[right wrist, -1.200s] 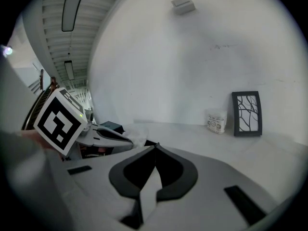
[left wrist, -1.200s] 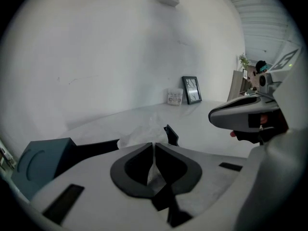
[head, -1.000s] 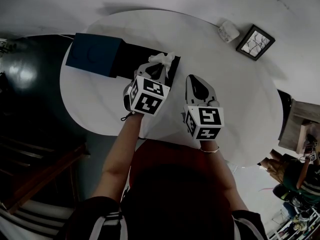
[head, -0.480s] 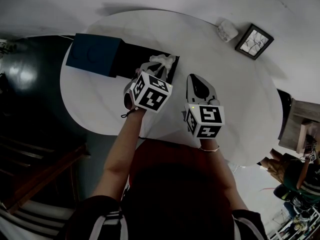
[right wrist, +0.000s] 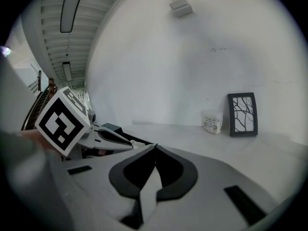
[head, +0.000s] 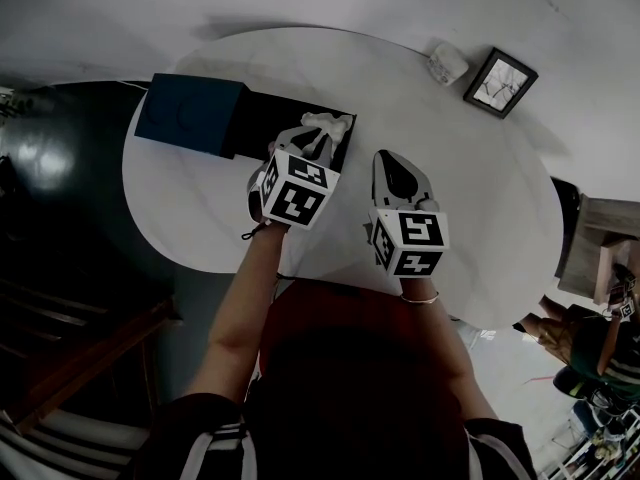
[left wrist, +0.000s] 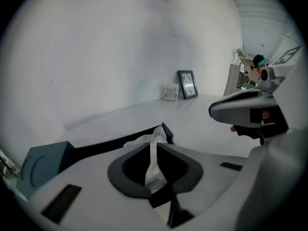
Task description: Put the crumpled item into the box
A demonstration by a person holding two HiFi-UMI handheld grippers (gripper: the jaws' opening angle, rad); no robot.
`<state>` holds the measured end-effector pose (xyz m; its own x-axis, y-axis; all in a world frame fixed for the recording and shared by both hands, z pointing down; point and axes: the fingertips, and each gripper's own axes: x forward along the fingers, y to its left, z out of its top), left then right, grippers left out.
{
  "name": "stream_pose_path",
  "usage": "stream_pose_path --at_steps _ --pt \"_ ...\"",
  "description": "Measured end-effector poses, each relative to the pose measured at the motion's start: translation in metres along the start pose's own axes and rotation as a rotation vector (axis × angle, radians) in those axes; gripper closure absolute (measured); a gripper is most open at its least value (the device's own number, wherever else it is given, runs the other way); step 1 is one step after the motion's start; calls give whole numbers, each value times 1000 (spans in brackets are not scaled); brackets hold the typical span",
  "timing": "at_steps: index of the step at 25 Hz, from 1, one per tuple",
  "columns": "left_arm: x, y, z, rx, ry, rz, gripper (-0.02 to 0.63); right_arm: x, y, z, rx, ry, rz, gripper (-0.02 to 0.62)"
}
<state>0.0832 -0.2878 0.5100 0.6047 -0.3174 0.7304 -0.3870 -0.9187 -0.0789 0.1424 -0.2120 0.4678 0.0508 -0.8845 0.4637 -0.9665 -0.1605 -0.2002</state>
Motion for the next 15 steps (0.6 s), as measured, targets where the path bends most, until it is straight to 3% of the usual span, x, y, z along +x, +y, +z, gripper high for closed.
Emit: stream_pose_path --at_steps 15 --pt "-64 -4 8 -136 -238 -8 572 -31 30 4 -11 -52 -3 580"
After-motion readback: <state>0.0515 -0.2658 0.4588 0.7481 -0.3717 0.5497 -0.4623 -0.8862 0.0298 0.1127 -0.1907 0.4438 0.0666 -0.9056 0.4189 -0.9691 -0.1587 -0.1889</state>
